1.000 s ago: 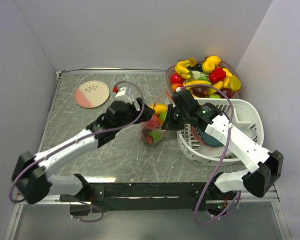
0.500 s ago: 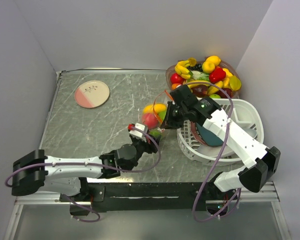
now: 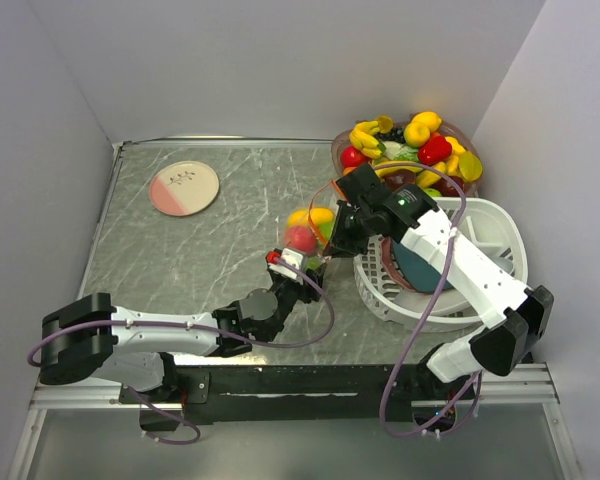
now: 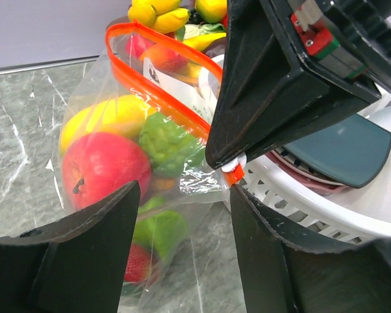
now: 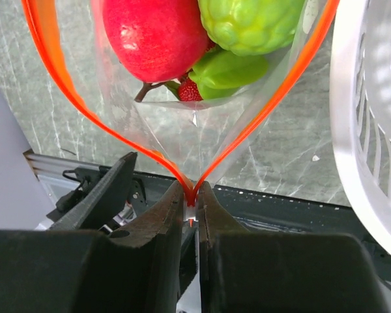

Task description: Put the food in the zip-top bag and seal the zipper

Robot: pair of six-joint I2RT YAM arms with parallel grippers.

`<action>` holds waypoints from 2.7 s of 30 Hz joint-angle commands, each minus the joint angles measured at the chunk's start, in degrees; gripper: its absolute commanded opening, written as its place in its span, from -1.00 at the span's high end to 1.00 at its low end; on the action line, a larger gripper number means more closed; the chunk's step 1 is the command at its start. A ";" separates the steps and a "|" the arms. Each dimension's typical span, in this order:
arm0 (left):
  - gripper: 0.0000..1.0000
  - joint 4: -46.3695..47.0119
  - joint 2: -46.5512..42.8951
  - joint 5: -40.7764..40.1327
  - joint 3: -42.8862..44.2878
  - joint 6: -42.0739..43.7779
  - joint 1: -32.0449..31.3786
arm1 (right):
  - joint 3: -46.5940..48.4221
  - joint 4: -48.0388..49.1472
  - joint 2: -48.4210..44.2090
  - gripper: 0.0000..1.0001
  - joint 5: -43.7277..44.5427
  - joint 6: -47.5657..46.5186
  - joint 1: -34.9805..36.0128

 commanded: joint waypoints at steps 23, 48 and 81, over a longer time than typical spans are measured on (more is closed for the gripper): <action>0.40 2.40 4.43 0.53 5.69 -1.08 -0.38 | 4.71 -2.43 1.74 1.00 0.27 1.68 -0.18; 0.98 -3.31 -3.83 7.82 1.91 -4.77 -1.26 | 7.09 0.12 4.82 1.00 4.31 0.90 -2.90; -0.13 -12.28 5.22 -3.26 12.19 -8.56 1.64 | 7.08 0.38 1.66 1.00 -0.34 2.04 -3.08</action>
